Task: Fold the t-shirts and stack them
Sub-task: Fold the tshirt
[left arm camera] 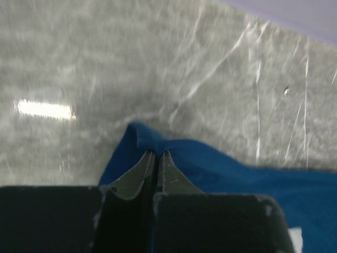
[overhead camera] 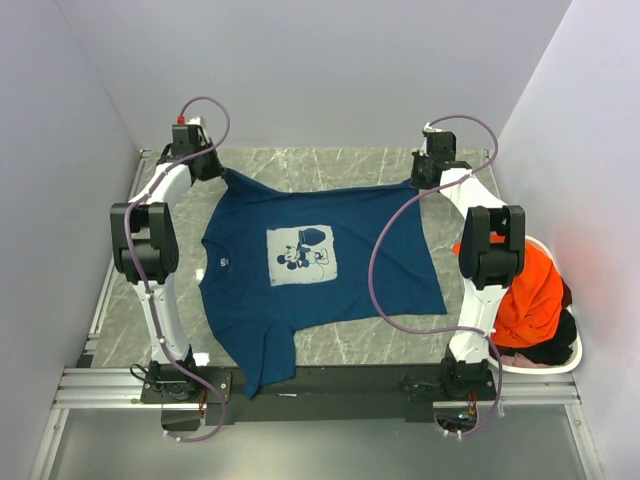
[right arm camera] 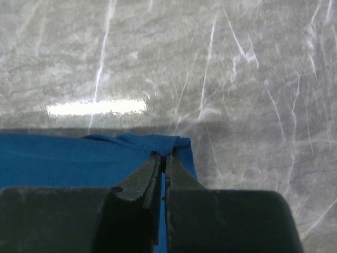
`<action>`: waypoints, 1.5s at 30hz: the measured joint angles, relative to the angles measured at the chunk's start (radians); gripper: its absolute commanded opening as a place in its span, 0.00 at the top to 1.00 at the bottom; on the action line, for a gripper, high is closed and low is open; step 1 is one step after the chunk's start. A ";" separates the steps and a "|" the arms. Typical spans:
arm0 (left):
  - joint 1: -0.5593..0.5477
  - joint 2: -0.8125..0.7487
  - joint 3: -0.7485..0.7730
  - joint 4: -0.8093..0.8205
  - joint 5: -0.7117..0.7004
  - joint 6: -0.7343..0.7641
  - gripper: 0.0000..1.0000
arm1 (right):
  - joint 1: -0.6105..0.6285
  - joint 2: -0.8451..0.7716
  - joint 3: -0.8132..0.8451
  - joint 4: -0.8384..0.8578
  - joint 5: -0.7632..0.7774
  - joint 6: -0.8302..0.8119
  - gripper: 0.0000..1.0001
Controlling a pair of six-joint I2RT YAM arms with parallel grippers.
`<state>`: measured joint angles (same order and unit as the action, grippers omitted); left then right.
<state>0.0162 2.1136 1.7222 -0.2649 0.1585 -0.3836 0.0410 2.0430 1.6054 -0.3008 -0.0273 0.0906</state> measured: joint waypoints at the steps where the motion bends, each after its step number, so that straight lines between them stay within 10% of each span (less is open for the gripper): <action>1: 0.000 -0.010 -0.016 -0.013 0.002 -0.007 0.98 | 0.000 0.000 0.001 -0.009 0.000 0.000 1.00; 45: 0.010 -0.653 -0.489 -0.358 0.021 -0.301 0.99 | 0.000 -0.147 -0.110 -0.288 0.087 0.121 1.00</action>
<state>0.0257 1.4605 1.2335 -0.6231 0.1791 -0.6842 0.0410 1.8961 1.4956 -0.5892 0.0593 0.2111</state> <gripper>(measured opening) 0.045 0.034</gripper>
